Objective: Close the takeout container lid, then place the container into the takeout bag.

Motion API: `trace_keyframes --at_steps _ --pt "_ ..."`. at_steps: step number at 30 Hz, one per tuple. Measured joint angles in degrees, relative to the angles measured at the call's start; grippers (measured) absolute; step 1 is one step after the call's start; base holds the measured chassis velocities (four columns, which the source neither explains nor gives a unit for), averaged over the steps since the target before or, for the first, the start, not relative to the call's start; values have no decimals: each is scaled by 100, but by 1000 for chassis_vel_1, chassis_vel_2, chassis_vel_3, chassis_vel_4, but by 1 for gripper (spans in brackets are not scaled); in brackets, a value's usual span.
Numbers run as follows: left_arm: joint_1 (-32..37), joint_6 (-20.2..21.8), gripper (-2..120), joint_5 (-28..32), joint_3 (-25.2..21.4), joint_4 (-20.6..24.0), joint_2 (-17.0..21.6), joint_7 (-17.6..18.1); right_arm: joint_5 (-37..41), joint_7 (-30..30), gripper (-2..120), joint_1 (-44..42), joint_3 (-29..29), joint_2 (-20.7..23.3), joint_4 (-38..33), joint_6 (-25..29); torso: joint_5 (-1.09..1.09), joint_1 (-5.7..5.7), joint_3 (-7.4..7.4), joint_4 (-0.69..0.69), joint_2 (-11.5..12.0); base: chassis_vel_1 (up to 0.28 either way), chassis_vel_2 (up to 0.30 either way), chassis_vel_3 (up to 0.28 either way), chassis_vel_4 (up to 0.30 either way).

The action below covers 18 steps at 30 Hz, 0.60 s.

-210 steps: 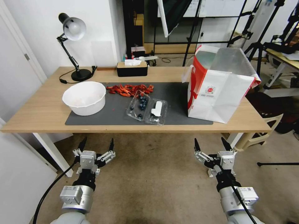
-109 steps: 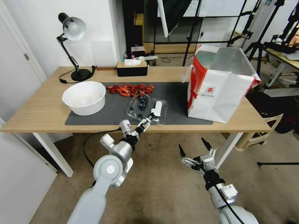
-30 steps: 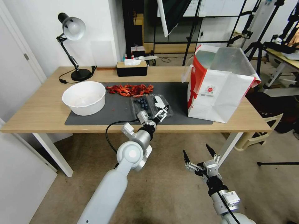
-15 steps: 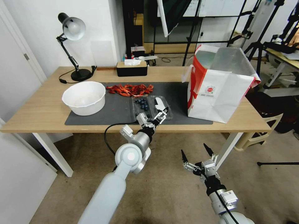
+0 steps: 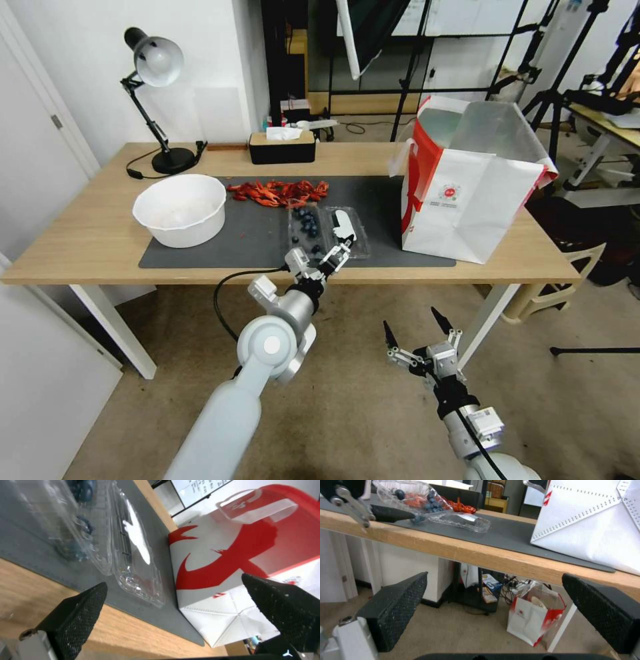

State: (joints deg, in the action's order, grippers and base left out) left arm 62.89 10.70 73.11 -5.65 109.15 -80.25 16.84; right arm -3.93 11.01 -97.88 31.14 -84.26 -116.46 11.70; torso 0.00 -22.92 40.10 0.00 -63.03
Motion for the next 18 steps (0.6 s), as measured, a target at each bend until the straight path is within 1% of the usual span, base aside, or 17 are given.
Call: trace_keyframes --at_steps 2,3,5,7,8,11,12,14,15,18 --pt "216 -9 100 -96 -64 204 50 -91 -8 -1 100 5 -24 0 0 -2 0 0 0 0 0 0 0 0 0" --pt "216 -9 100 -96 -64 204 50 -91 -8 -1 100 5 -24 0 0 -2 0 0 0 0 0 0 0 0 0" --pt "415 -49 100 -312 -147 377 116 -225 -12 -1 100 7 -45 3 0 -3 0 0 0 -1 0 0 0 0 0" --pt "679 -145 100 -740 -276 562 216 -389 -13 -3 100 10 -62 3 -19 -4 -1 0 0 -1 0 0 0 0 0" --pt "679 -145 100 -740 -276 562 216 -389 -13 -3 100 10 -62 3 -19 -4 -1 0 0 -1 0 0 0 0 0" --pt "1235 -387 100 -1872 -544 857 438 -889 27 -5 100 -9 -76 -1 -95 -3 -1 0 0 1 0 0 0 0 0" --pt "1235 -387 100 -1872 -544 857 438 -889 27 -5 100 -9 -76 -1 -95 -3 -1 0 0 1 0 0 0 0 0" --pt "1727 -611 100 -2668 -774 1092 608 -1235 78 -3 100 -38 -75 7 -165 4 0 1 -1 1 0 0 0 0 0" --pt "1727 -611 100 -2668 -774 1092 608 -1235 78 -3 100 -38 -75 7 -165 4 0 1 -1 1 0 0 0 0 0" --pt "2322 -1155 100 -3614 -1031 1159 704 -1500 158 9 100 -66 -52 23 -253 53 0 1 0 0 0 0 0 0 0"
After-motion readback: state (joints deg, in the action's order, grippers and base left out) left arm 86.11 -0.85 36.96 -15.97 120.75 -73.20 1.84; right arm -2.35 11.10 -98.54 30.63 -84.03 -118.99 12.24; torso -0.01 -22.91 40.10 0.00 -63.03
